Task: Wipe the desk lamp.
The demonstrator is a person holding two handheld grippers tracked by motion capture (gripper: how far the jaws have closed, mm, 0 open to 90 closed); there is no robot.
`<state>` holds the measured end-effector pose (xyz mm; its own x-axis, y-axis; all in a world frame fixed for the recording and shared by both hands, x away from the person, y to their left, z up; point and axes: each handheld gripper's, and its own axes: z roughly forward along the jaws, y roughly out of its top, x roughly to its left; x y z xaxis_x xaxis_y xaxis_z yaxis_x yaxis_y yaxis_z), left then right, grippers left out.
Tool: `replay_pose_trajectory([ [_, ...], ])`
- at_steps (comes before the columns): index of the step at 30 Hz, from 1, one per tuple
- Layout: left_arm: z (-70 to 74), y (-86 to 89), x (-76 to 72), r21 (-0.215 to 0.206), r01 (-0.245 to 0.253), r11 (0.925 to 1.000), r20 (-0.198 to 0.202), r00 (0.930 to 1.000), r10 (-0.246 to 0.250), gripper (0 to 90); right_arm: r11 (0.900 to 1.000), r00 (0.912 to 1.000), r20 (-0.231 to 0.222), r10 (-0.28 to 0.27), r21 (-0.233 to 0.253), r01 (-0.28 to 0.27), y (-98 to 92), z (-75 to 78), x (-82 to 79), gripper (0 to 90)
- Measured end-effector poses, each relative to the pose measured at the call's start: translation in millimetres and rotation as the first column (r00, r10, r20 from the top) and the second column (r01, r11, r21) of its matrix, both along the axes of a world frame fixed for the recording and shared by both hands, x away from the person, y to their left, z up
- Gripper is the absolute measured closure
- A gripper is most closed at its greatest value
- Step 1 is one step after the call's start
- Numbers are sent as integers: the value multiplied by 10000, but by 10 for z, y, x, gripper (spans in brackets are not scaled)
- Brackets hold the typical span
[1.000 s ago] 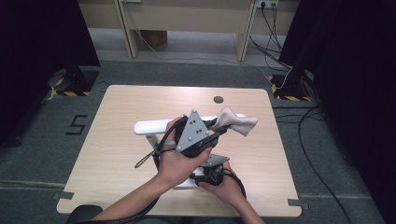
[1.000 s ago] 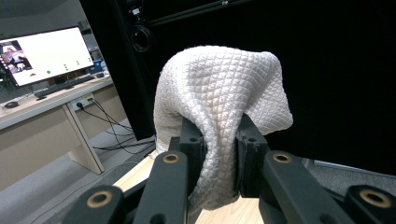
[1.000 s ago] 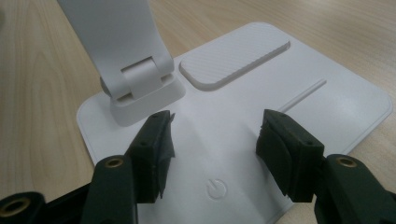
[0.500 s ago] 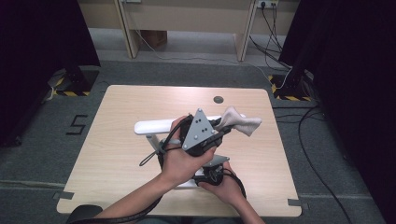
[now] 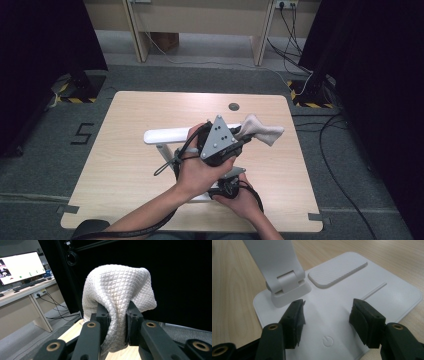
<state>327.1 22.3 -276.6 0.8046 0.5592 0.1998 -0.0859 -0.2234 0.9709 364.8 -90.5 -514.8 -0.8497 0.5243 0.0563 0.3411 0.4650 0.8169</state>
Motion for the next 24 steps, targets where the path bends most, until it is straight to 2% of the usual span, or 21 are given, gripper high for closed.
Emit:
replay_pose_trajectory([
  [24, 40, -193, 17, 81, 191, 9998, -149, 9997, -190, 768, 10000, 10000, 33, 9, -27, -9, 0, 0, 0, 442],
])
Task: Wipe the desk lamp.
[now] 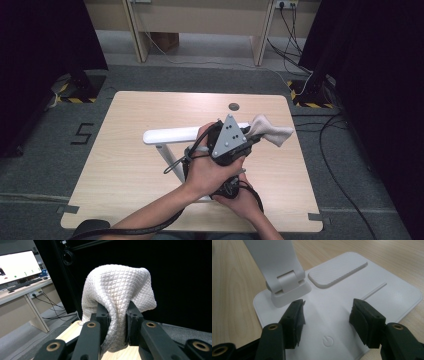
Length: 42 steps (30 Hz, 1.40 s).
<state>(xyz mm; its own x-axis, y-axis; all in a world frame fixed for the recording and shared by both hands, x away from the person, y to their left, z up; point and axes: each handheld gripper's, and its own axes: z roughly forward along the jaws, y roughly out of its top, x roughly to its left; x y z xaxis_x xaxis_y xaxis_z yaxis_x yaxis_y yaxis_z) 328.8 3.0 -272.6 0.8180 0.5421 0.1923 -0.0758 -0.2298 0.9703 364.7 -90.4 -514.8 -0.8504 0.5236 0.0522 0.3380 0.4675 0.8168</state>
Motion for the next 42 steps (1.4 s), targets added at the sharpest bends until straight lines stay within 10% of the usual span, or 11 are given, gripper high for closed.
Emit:
replay_pose_trajectory([
  [42, 115, 19, 81, 230, -553, 9982, -226, 9982, 559, 772, 10000, 10000, 52, 28, -25, -28, -3, 0, -2, 439],
])
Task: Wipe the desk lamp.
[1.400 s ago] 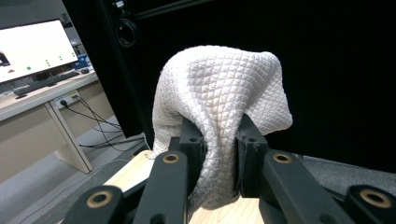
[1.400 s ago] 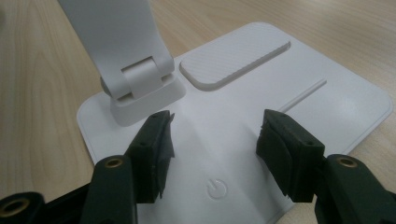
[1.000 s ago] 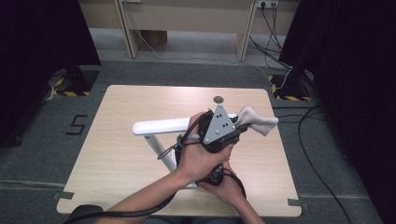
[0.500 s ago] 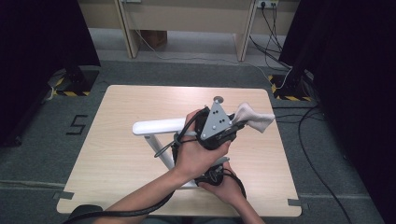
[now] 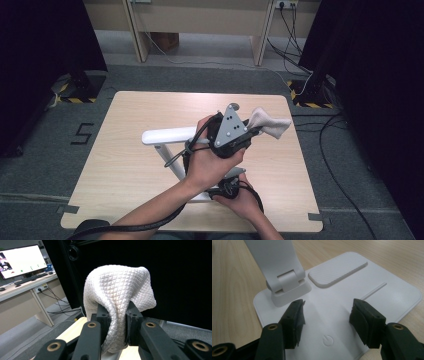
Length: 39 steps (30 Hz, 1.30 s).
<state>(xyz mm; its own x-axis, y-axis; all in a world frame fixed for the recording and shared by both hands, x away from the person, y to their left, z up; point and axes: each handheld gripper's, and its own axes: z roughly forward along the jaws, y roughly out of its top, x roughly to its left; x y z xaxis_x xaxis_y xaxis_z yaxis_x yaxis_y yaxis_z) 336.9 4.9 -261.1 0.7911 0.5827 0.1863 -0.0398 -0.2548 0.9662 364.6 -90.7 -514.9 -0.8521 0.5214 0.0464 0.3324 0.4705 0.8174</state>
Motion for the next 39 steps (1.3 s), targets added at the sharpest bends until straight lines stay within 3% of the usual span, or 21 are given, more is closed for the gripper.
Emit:
replay_pose_trajectory([
  [4, 12, 8, -15, 210, -200, 9996, 59, 9998, 198, 774, 10000, 10000, -9, 2, 4, -2, 1, -1, -2, 439],
  [11, 28, 31, -26, 185, -216, 9996, 65, 9997, 215, 775, 10000, 10000, -8, 14, 0, -14, 1, -1, -3, 439],
  [21, 12, 70, -211, -358, 557, 9978, 452, 9975, -541, 775, 10000, 10000, -4, 15, -15, -15, -2, 0, -4, 438],
  [26, -146, 190, -339, -526, 1007, 9935, 326, 9945, -991, 775, 10000, 10000, -63, -9, -1, 9, -7, 2, -5, 439],
  [32, -335, 292, -456, -564, 1121, 9921, 212, 9936, -1110, 776, 10000, 10000, -61, -29, -14, 29, -6, 2, -7, 438],
  [36, -483, 358, -453, -448, 1007, 9939, -111, 9948, -1013, 776, 10000, 10000, -17, -12, -20, 12, -8, 1, -4, 438],
  [39, -586, 414, -405, -679, 880, 9938, -473, 9947, -913, 777, 10000, 10000, -40, -26, 3, 26, -7, 1, -4, 439],
])
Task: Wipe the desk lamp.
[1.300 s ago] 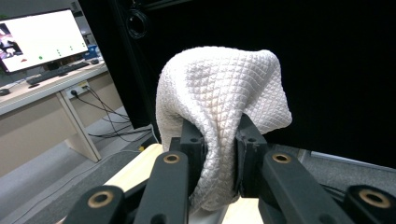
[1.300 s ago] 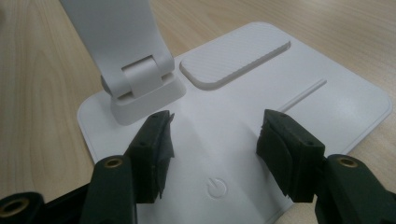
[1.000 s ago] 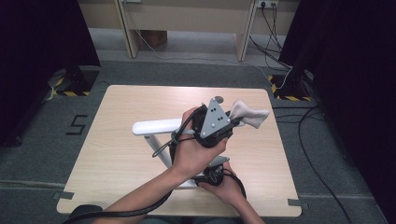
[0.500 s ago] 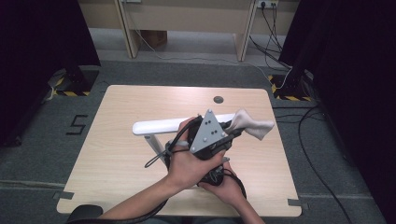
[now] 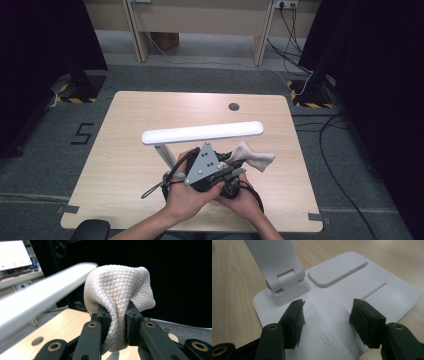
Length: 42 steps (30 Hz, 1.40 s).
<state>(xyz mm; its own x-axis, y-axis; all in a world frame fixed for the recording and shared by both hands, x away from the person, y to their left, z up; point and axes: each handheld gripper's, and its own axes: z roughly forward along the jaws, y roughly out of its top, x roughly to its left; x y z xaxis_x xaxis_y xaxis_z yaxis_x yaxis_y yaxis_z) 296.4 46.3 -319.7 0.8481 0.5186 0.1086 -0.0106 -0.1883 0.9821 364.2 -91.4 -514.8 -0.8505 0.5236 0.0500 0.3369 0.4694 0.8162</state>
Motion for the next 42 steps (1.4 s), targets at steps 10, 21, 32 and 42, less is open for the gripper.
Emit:
replay_pose_trajectory([
  [10, -197, 1, 119, 42, -922, 9957, 182, 9956, 921, 776, 10000, 10000, -67, -30, 19, 31, -1, 2, 1, 439],
  [21, -210, 5, 192, -348, -1518, 9878, 579, 9864, 1536, 776, 10000, 10000, -66, -28, 55, 29, -2, 0, 4, 439],
  [32, -230, -33, 207, -255, -1753, 9842, 764, 9813, 1768, 776, 10000, 10000, -56, -20, 67, 20, -3, -1, 5, 439],
  [42, -230, 11, 199, -409, -1907, 9808, 724, 9785, 1932, 776, 10000, 10000, -34, -24, 37, 24, -2, 0, 3, 439],
])
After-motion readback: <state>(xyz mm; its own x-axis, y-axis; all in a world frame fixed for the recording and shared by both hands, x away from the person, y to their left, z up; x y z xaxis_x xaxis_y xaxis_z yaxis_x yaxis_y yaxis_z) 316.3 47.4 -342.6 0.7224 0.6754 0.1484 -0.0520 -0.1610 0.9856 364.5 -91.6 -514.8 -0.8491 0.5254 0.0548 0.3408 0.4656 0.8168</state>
